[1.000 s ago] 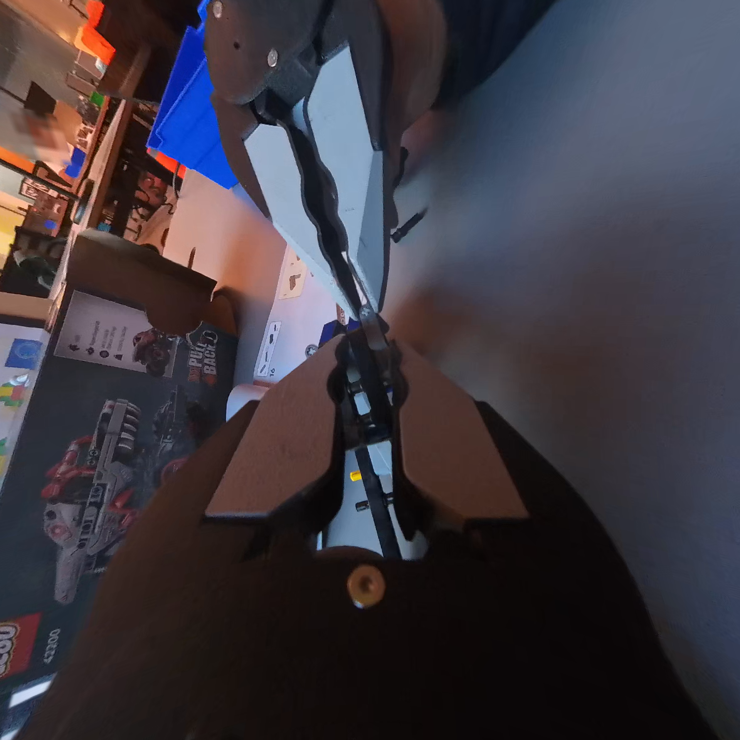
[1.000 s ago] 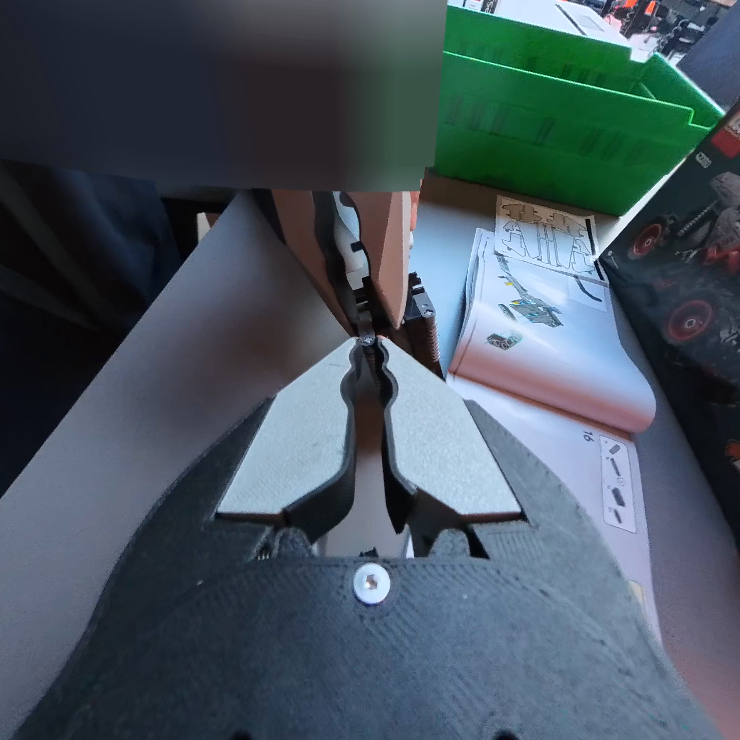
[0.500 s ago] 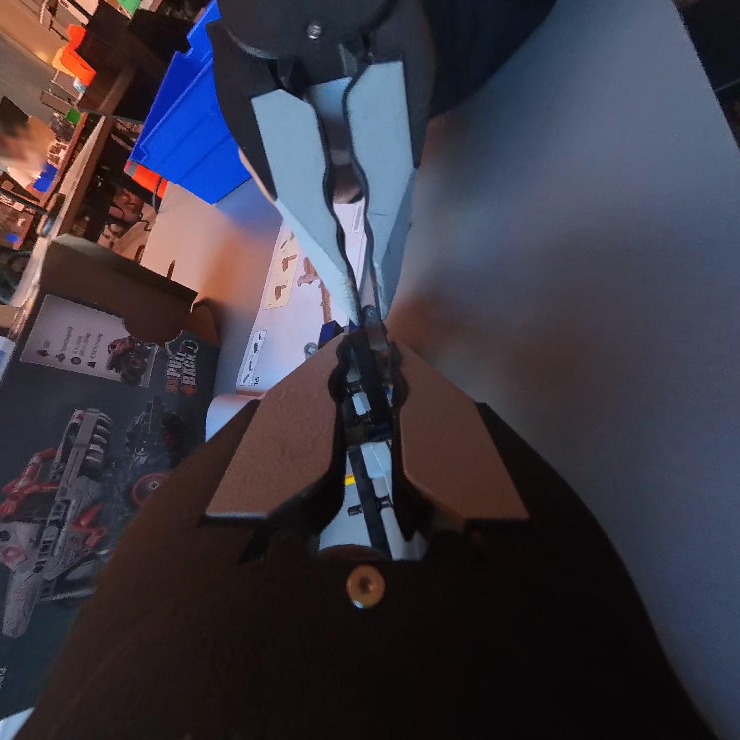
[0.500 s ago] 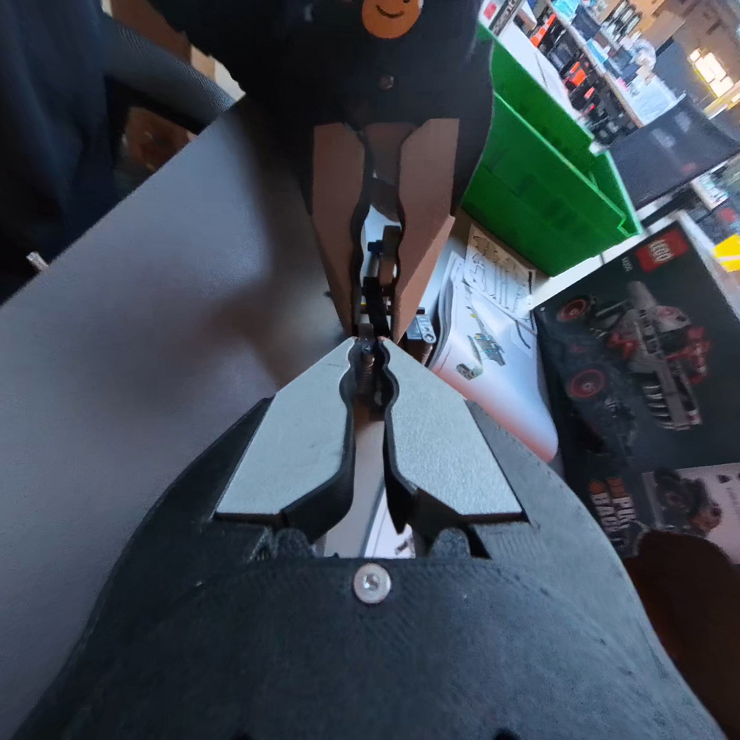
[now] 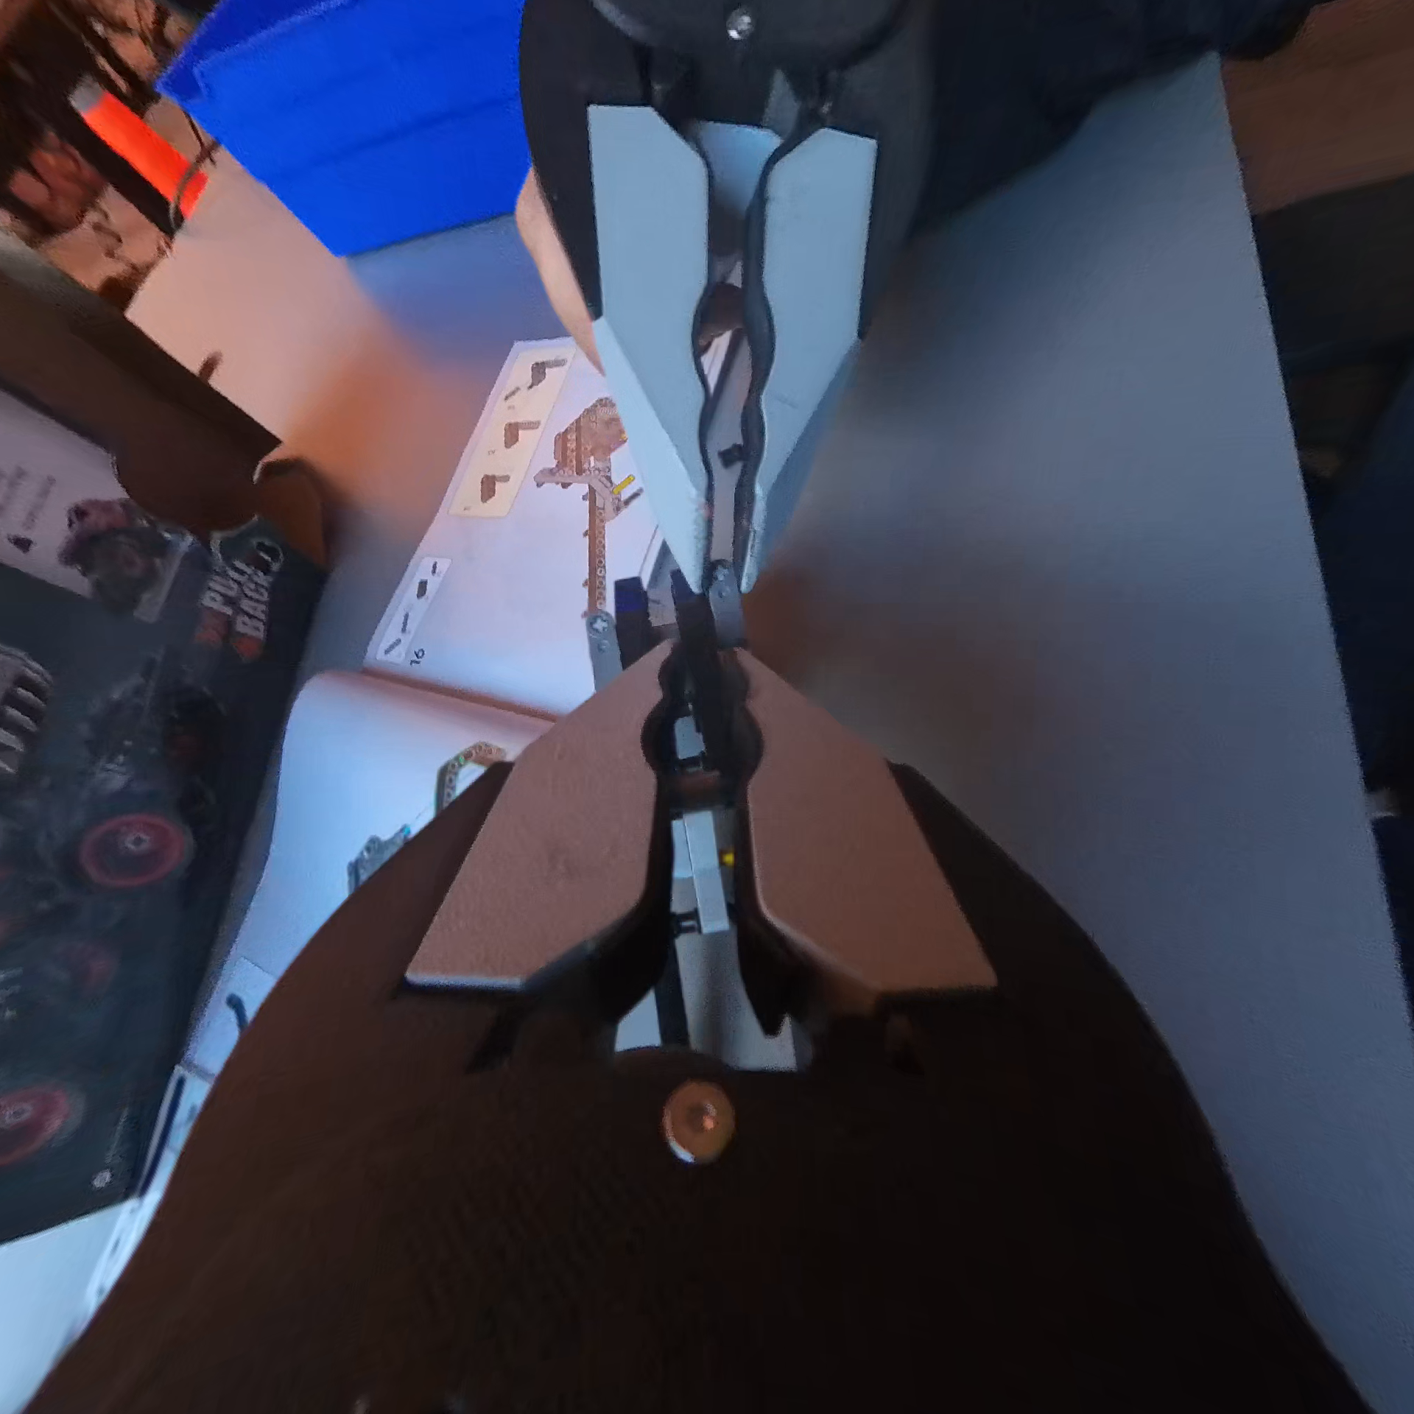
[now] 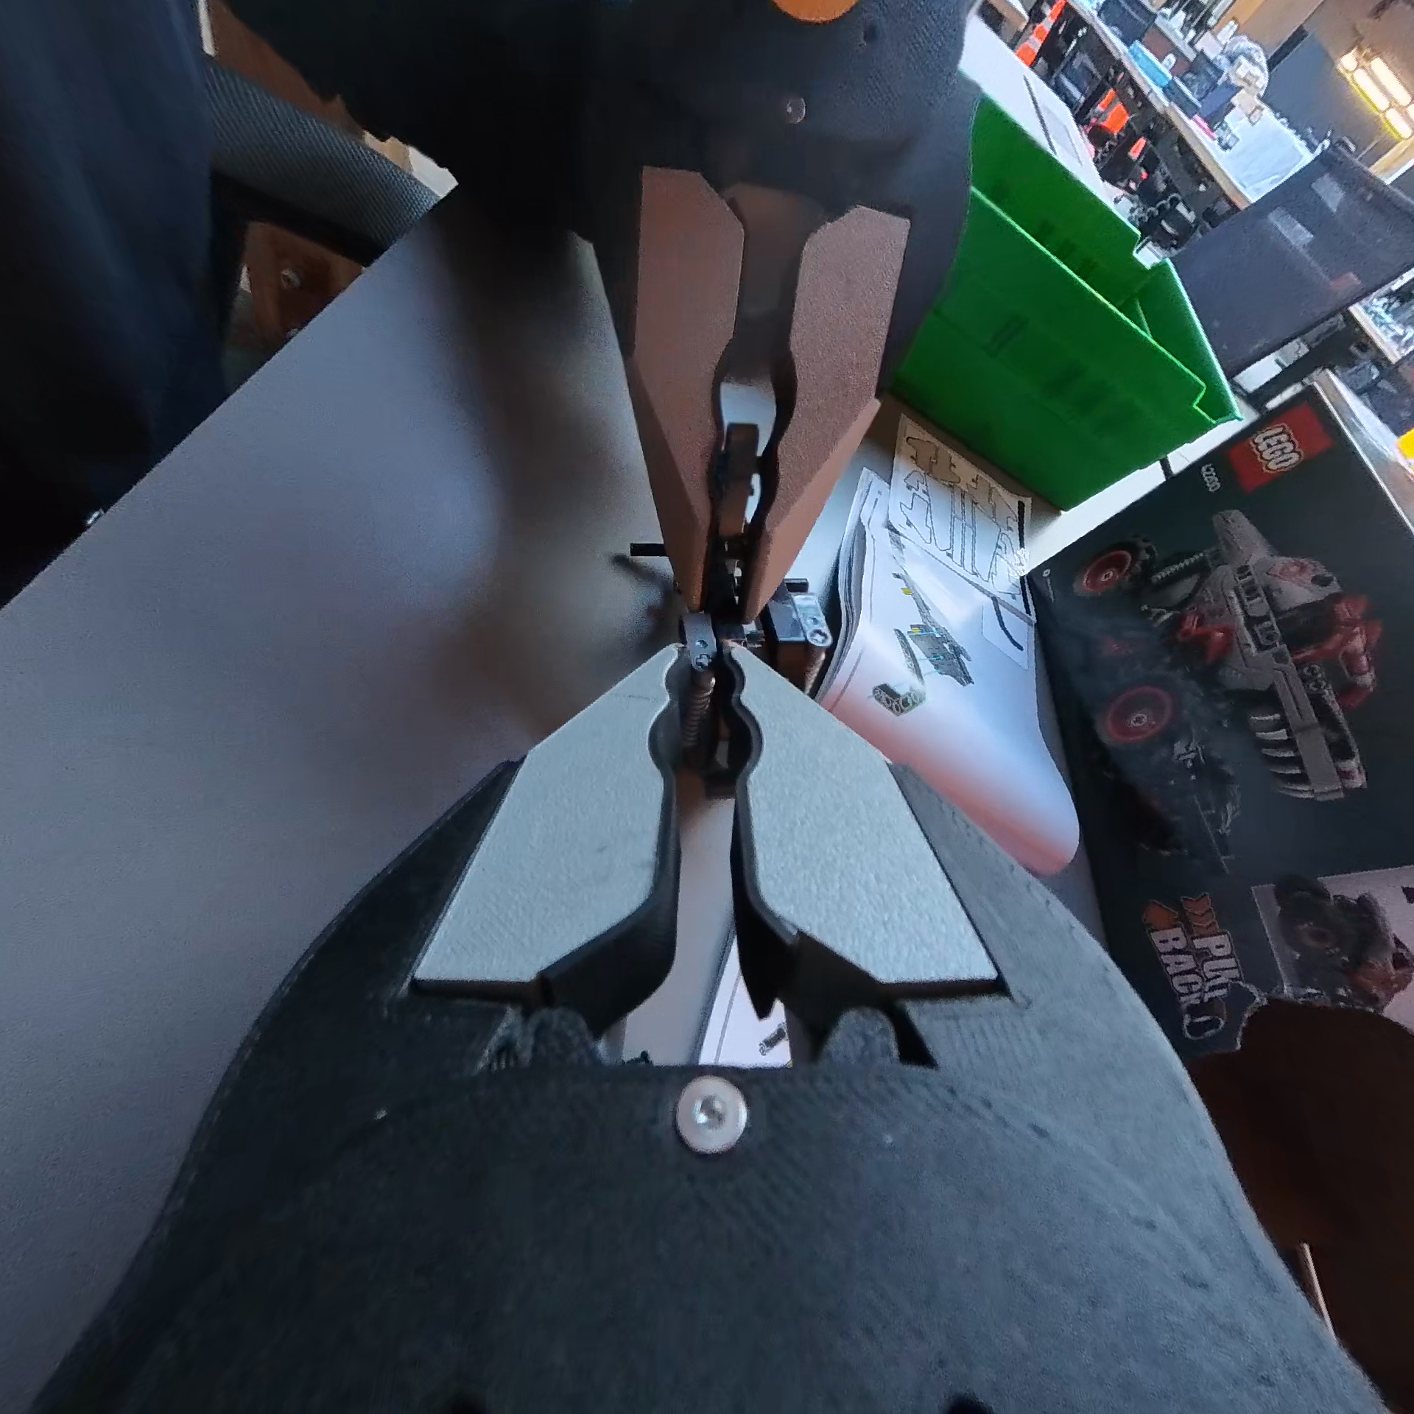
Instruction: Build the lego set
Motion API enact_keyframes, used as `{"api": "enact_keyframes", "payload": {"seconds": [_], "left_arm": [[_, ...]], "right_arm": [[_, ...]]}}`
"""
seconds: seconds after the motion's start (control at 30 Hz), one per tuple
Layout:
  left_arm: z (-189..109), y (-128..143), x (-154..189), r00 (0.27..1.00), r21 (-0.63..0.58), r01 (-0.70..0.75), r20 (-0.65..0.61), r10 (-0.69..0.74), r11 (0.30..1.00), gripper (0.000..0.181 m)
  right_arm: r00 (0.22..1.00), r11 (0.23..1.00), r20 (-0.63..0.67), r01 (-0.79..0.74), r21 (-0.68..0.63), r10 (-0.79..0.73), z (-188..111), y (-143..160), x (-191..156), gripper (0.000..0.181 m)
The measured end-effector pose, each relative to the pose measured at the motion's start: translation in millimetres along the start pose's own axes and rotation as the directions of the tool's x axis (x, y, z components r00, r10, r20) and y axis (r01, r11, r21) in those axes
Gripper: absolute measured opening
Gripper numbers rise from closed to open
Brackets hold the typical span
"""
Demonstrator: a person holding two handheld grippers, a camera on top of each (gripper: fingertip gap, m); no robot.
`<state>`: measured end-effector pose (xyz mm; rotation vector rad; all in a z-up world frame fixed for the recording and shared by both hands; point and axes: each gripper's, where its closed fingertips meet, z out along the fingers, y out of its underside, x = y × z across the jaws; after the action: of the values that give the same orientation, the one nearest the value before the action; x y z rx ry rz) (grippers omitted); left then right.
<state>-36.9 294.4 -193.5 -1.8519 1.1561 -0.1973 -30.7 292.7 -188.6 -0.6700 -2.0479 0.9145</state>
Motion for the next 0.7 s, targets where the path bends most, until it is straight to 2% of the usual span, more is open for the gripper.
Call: {"api": "enact_keyframes", "payload": {"seconds": [0.27, 0.5, 0.7], "left_arm": [[0.4, 3.0, -2.5, 0.997, -0.061, -0.030, 0.070, 0.035, 0.998, 0.007], [-1.6, 2.5, -0.8, 1.000, -0.014, 0.021, -0.012, -0.022, 1.000, 0.006], [-1.1, 2.4, -2.6, 0.998, 0.015, 0.048, -0.031, -0.047, 0.999, 0.006]], "right_arm": [[0.999, 0.999, 0.006, -0.036, -0.006, 0.036, 1.9, 1.5, 2.2, 0.004], [0.996, 0.996, -0.023, 0.090, -0.008, -0.091, 3.1, -0.6, -0.1, 0.004], [0.998, 0.998, 0.016, -0.061, 0.002, 0.061, 3.7, 1.2, 0.8, 0.005]]}}
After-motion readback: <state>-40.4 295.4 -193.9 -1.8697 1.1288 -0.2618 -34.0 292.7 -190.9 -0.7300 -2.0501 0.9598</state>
